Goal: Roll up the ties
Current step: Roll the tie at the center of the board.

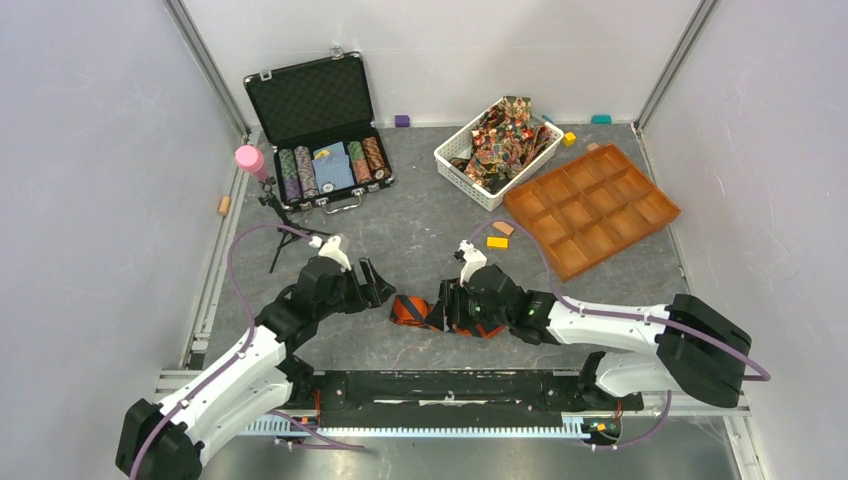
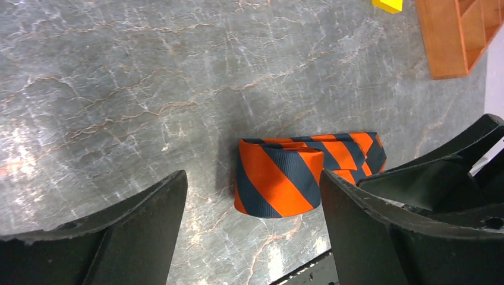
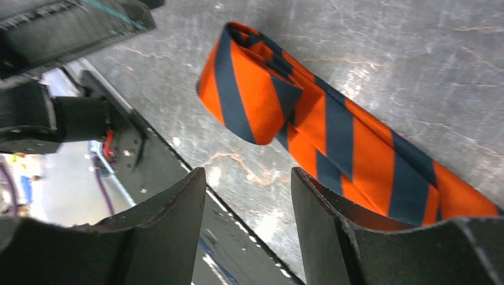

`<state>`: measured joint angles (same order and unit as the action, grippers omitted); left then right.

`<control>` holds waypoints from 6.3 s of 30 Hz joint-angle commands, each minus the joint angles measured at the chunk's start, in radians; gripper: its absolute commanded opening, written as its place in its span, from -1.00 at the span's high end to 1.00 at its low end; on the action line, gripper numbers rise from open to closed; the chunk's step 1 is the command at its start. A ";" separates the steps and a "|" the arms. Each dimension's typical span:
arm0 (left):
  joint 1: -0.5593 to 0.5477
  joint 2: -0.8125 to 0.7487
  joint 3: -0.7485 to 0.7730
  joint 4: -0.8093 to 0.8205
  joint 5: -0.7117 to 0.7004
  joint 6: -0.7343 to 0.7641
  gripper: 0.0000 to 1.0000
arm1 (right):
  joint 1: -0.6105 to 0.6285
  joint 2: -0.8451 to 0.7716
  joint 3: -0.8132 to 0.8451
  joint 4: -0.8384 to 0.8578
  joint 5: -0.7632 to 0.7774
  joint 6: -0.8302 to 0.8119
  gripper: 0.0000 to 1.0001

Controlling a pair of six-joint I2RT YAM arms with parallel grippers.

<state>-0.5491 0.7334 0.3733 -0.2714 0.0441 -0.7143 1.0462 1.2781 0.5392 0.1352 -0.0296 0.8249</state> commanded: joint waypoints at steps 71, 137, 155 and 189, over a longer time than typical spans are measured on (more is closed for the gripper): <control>-0.020 0.220 -0.186 0.437 0.329 -0.082 -0.35 | -0.046 0.291 -0.047 0.402 -0.055 0.210 0.68; -0.068 0.318 -0.171 0.414 0.199 -0.076 -0.38 | -0.067 0.196 -0.012 0.362 -0.012 0.070 0.18; -0.074 0.346 -0.184 0.443 0.212 -0.079 -0.66 | -0.087 0.284 -0.028 0.388 -0.034 0.121 0.47; -0.246 0.383 -0.005 0.169 -0.094 -0.009 -0.25 | -0.101 0.088 -0.047 0.242 0.017 0.033 0.44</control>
<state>-0.7444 1.0924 0.3103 0.0704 0.0959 -0.7834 0.9520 1.4609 0.4923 0.4294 -0.0616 0.9112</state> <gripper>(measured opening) 0.633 0.278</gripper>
